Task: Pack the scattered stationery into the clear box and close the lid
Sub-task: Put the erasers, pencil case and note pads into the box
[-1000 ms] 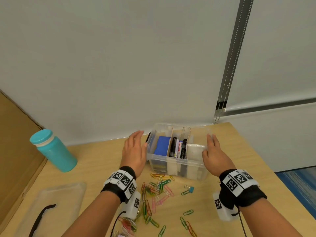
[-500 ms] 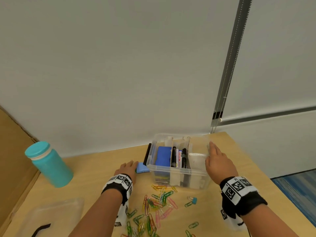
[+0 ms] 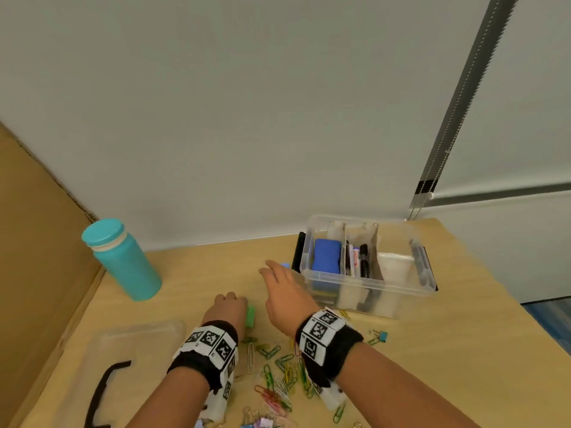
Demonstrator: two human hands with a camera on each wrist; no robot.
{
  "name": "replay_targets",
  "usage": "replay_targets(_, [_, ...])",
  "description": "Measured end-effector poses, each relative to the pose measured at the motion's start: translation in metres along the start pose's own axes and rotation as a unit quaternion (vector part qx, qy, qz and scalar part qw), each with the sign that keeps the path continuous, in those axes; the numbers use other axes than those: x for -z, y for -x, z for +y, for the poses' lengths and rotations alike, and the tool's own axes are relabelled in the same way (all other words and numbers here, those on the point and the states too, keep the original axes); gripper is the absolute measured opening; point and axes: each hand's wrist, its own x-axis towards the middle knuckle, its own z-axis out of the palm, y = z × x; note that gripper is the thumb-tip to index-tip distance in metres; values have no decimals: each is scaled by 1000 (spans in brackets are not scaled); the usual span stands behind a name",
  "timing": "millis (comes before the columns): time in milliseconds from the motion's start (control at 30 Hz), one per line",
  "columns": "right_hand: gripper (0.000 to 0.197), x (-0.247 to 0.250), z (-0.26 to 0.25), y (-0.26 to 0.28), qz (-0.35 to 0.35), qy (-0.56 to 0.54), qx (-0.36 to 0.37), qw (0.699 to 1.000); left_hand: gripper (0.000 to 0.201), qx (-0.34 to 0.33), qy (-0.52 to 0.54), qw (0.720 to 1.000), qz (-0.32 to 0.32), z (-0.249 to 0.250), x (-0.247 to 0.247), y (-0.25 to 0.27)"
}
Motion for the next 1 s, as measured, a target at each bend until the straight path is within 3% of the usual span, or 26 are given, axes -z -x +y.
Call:
replay_targets(133, [78, -25, 10, -43, -83, 51, -140, 985, 53, -11, 79, 997, -2, -18, 3, 33])
replay_targets(333, [76, -42, 16, -57, -135, 83, -212, 964, 52, -8, 223, 974, 37, -40, -4, 60])
replay_targets(500, [53, -43, 9, -46, -98, 107, -174, 974, 51, -21, 260, 964, 52, -38, -2, 61])
replay_targets(600, [55, -26, 3, -27, -108, 79, -130, 982, 47, -31, 272, 960, 52, -33, -1, 61])
replay_targets(700, [57, 13, -3, 6, -77, -90, -89, 989, 45, -37, 284, 956, 56, -32, 0, 63])
replay_targets(767, [54, 48, -2, 27, -48, -231, -69, 969, 45, -47, 298, 951, 68, -29, 3, 64])
replay_targets(833, [47, 79, 9, 39, -24, -402, -85, 911, 49, -75, 305, 945, 88, -19, 10, 66])
replay_targets(867, [43, 89, 18, 42, -9, -505, -101, 857, 51, -96, 301, 943, 103, -12, 15, 66])
replay_targets(967, [45, 110, 47, 43, 50, -765, -111, 633, 57, -179, 258, 938, 149, 17, 34, 65])
replay_targets(1000, [50, 114, 54, 42, 71, -801, -110, 584, 60, -207, 238, 936, 157, 28, 41, 64])
